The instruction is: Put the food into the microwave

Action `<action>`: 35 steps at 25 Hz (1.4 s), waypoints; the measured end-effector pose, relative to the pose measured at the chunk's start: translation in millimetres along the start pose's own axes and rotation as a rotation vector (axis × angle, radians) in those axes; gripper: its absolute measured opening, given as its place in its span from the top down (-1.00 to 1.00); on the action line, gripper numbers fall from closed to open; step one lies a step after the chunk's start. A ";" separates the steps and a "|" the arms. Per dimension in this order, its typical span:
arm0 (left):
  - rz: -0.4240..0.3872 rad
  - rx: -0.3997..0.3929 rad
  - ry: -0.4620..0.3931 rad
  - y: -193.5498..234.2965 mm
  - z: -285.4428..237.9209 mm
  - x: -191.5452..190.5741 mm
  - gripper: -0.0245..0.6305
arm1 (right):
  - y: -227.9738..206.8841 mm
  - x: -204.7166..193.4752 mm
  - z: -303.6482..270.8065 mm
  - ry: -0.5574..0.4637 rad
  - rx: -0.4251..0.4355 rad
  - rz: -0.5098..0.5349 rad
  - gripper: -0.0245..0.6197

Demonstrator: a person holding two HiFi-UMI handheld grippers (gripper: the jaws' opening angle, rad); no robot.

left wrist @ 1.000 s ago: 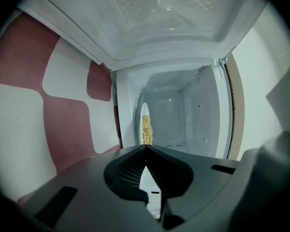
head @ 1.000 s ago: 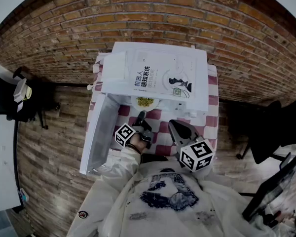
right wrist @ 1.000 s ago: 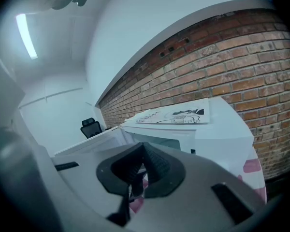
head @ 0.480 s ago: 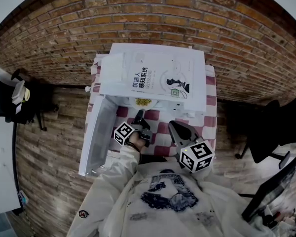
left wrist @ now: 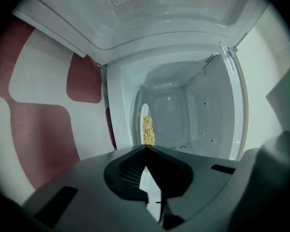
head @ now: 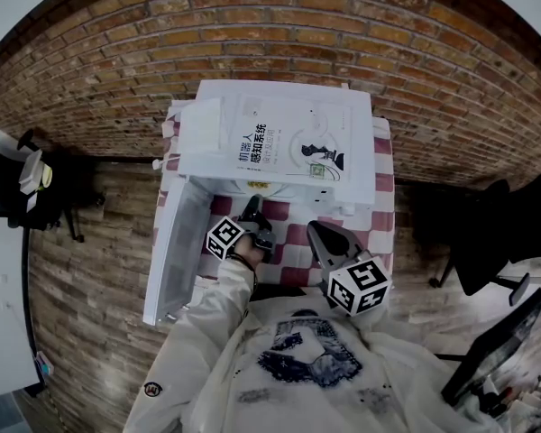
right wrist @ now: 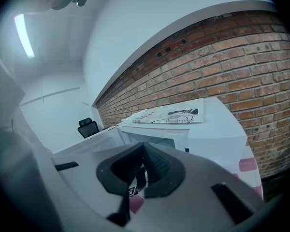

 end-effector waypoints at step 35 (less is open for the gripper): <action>-0.598 -0.055 0.121 -83.9 49.8 4.6 0.90 | 9.5 -1.9 -1.6 -0.026 0.034 -0.007 0.89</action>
Point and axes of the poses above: the fingertips, and each gripper's own axes: z backward along the fingers, y to its left, x out of its top, the point moved 9 cm from there along z, backward along the fingers, and after that the axes turned 2 degrees about -x, right-handed, at the moved point
